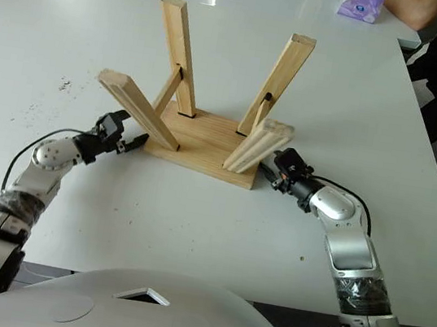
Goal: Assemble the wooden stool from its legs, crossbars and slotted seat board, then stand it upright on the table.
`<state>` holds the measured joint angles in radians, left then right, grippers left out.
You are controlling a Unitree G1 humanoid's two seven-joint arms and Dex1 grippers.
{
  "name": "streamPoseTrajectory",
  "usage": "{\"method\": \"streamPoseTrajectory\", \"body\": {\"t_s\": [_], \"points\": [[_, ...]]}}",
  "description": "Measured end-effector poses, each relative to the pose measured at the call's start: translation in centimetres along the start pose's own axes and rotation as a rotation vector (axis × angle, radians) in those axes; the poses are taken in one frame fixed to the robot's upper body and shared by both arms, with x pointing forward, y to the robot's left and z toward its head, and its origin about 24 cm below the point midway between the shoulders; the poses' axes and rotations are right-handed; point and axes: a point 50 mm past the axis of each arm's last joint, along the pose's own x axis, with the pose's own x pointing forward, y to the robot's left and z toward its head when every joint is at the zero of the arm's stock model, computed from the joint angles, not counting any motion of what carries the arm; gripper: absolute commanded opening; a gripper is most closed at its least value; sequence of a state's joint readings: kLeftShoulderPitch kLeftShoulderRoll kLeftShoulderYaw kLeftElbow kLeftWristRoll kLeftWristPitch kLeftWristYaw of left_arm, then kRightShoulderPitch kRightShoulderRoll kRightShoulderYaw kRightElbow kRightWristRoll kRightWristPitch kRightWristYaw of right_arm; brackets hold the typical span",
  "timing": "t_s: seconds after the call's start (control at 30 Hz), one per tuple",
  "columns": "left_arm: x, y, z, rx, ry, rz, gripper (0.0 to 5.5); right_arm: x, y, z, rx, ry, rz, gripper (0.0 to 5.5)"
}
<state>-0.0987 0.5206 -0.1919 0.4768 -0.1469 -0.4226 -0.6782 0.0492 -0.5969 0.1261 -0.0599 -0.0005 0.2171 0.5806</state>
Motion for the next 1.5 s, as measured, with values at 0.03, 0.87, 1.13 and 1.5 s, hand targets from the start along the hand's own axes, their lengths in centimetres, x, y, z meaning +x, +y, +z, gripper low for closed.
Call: {"method": "streamPoseTrajectory", "body": {"t_s": [0.03,0.87,1.13,1.5], "points": [[-0.5,-0.6,0.1,-0.026,0.005,-0.012,3.27,-0.2,-0.7,-0.2,-0.024,0.011,-0.022,2.32],[-3.3,-2.4,1.3,-0.211,0.113,-0.057,3.27,-2.6,3.9,0.3,0.090,-0.004,0.049,2.32],[-6.8,-2.8,4.7,-0.579,0.105,-0.199,3.27,-5.6,1.4,4.5,0.085,-0.122,0.010,2.32],[-8.6,-0.7,11.1,-0.549,-0.018,-0.358,3.27,-7.8,1.4,5.3,0.029,-0.060,0.030,2.32]]}}
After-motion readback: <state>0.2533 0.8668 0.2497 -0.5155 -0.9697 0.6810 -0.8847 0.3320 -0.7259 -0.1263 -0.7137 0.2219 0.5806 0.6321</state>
